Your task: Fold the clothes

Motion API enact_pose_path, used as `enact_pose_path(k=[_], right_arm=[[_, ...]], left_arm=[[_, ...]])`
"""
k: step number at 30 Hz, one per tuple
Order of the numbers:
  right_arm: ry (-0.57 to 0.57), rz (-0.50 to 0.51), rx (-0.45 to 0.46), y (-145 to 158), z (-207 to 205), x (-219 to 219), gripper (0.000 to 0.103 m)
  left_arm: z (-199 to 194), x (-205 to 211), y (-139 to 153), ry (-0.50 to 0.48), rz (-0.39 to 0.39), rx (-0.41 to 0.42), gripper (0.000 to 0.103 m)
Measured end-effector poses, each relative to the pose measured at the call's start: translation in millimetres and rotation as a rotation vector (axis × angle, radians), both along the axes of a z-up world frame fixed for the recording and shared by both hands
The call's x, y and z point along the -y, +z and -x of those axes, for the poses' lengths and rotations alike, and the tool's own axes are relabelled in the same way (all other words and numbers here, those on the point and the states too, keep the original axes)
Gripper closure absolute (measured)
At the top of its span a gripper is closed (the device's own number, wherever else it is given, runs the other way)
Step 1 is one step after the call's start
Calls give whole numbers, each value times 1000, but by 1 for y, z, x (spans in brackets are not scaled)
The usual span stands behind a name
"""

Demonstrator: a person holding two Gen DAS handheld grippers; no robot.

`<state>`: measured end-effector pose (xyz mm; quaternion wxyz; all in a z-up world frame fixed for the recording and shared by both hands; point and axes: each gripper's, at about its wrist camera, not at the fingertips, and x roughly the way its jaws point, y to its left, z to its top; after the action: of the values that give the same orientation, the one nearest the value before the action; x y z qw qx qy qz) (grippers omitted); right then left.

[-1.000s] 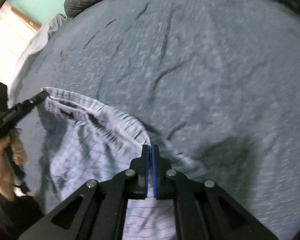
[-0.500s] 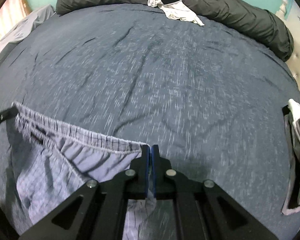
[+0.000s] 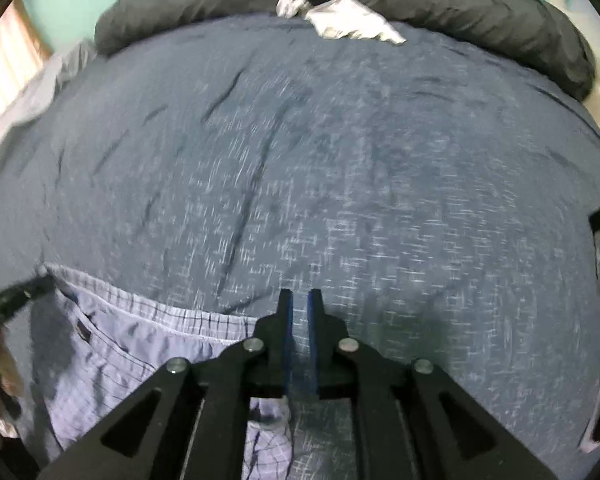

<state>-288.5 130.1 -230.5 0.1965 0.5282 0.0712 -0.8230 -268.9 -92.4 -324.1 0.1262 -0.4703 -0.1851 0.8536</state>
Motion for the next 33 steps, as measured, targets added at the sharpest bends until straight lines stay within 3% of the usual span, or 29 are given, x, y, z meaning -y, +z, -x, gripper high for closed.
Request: enact_pose_path(k=[3, 7, 13, 22, 26, 33], right_arm=[[8, 65, 22, 5, -13, -32, 91], [61, 66, 64, -5, -40, -51, 87], [80, 9, 118, -37, -53, -42, 86], [67, -20, 80, -39, -42, -35, 84], [52, -18, 57, -33, -37, -48, 100], [-8, -14, -16, -10, -15, -59, 103]], left_arm=[[-2, 2, -1, 14, -5, 4, 96], [-4, 5, -2, 25, -20, 8, 96], [-6, 5, 1, 23, -17, -1, 96], [-6, 10, -1, 35, -36, 7, 96], [-7, 10, 0, 39, -40, 5, 96], [-6, 9, 5, 43, -47, -5, 96]])
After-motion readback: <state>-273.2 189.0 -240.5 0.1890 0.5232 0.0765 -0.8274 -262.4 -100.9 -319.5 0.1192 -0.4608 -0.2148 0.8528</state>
